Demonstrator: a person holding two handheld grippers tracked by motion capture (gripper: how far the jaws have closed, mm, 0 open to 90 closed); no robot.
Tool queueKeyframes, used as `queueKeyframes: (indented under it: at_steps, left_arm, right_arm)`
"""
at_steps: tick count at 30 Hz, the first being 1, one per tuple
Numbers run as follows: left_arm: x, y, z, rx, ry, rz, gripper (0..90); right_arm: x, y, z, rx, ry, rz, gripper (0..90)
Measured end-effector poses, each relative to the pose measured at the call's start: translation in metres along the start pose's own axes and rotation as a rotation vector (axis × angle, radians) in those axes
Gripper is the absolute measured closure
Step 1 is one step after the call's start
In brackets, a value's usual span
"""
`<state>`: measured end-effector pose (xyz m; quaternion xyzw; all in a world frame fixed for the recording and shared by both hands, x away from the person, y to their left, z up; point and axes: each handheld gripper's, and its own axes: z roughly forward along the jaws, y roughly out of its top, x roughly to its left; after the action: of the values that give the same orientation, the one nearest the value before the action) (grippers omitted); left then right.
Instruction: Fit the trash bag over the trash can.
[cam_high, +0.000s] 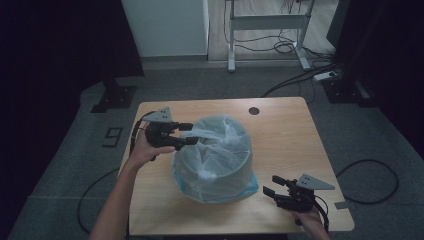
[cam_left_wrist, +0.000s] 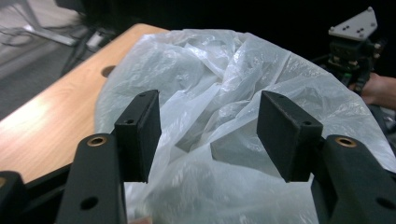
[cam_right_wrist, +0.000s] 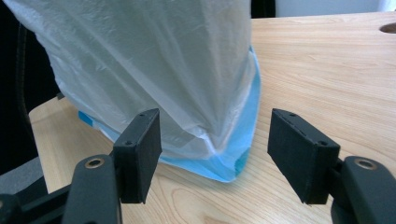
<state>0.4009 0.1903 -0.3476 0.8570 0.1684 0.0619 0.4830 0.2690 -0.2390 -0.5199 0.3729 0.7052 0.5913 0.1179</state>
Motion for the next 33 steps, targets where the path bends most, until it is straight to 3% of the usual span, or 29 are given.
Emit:
queueKeyframes:
  at_steps: [4,6,10,13,18,21,22,23,24,27,31,33]
  left_arm:
    - [0.004,0.008,0.015,0.058,-0.032,0.011,44.6]
    - [0.007,0.012,0.025,0.119,-0.044,0.016,46.4]
    - [0.012,0.014,0.034,0.161,-0.039,0.012,50.7]
    - [0.017,0.018,0.047,0.232,-0.045,0.005,54.8]
    - [0.019,0.019,0.059,0.303,-0.035,0.007,58.7]
    - [0.017,0.022,0.069,0.378,-0.027,0.004,61.8]
    - [0.017,0.022,0.069,0.378,-0.027,0.004,62.0]
    - [0.015,0.024,0.074,0.433,-0.014,0.016,62.0]
    - [0.015,0.024,0.074,0.433,-0.014,0.016,61.8]
    - [0.01,0.026,0.084,0.526,-0.002,0.048,61.0]
    - [0.005,0.026,0.086,0.553,0.01,0.076,58.3]
    - [0.004,0.027,0.082,0.527,0.014,0.079,55.7]
  right_arm:
    - [-0.003,-0.001,-0.005,-0.013,-0.013,0.019,34.2]
    - [-0.003,0.0,-0.006,-0.018,-0.012,0.025,34.3]
    - [-0.003,0.0,-0.005,-0.021,-0.008,0.032,34.3]
    - [-0.003,0.0,-0.004,-0.016,-0.004,0.025,34.4]
    - [-0.004,-0.001,-0.005,-0.017,-0.006,0.031,34.5]
    - [-0.005,-0.001,-0.005,-0.014,-0.007,0.032,34.6]
    - [-0.005,-0.002,-0.005,-0.013,-0.007,0.033,34.6]
    - [-0.005,-0.002,-0.005,-0.012,-0.006,0.034,34.6]
    - [-0.005,-0.002,-0.005,-0.012,-0.006,0.034,34.6]
    - [-0.003,-0.001,-0.004,-0.008,0.0,0.03,34.7]
    - [-0.003,-0.001,-0.004,-0.004,0.001,0.027,34.7]
    - [-0.004,-0.002,-0.004,-0.005,-0.001,0.029,34.6]
